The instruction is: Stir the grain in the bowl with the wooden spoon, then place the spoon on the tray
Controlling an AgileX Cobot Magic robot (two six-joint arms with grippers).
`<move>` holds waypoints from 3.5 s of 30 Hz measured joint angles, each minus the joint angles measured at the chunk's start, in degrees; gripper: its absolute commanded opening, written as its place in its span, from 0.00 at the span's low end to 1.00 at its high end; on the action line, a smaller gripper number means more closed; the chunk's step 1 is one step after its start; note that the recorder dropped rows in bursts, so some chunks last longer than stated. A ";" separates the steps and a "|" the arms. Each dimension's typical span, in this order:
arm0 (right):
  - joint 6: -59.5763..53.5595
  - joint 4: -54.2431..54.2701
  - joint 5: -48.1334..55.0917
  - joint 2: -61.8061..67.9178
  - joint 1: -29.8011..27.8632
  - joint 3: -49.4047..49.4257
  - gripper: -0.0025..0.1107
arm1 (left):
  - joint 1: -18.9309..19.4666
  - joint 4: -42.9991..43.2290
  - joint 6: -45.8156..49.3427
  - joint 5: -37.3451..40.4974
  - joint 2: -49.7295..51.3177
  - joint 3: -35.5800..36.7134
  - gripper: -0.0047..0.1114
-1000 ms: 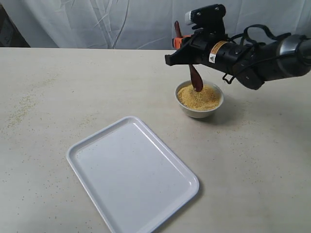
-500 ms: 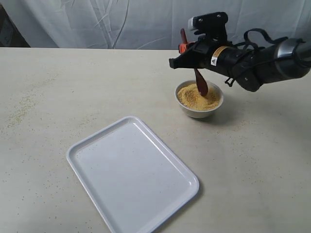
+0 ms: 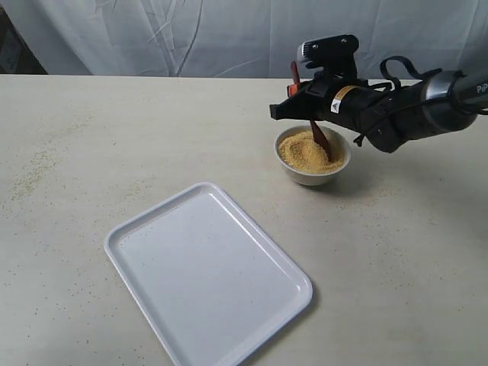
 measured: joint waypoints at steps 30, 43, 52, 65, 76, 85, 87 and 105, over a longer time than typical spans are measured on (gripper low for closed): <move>-45.28 62.81 80.77 -11.61 9.70 -17.51 0.02 | 0.00 0.00 0.00 0.00 0.00 0.00 0.04; -47.39 73.80 79.59 4.37 19.50 -17.60 0.02 | 0.00 0.00 0.00 0.00 0.00 0.00 0.04; -47.27 71.56 78.46 6.11 20.93 -17.85 0.51 | 0.00 0.00 0.00 0.00 0.00 0.00 0.04; -30.69 45.14 79.59 1.75 20.25 -22.60 0.31 | 0.00 0.00 0.00 0.00 0.00 0.00 0.04; -16.04 26.38 87.89 -9.00 17.72 -23.20 0.04 | 0.00 0.00 0.00 0.00 0.00 0.00 0.04; -10.43 20.84 94.75 -20.93 1.98 -23.20 0.04 | 0.00 0.00 0.00 0.00 0.00 0.00 0.04; -10.20 19.98 95.33 -24.08 -2.08 -23.07 0.04 | 0.00 0.00 0.00 0.00 0.00 0.00 0.04; -9.98 9.05 57.95 -95.04 -8.99 37.15 0.04 | 0.00 0.00 0.00 0.00 0.00 0.00 0.04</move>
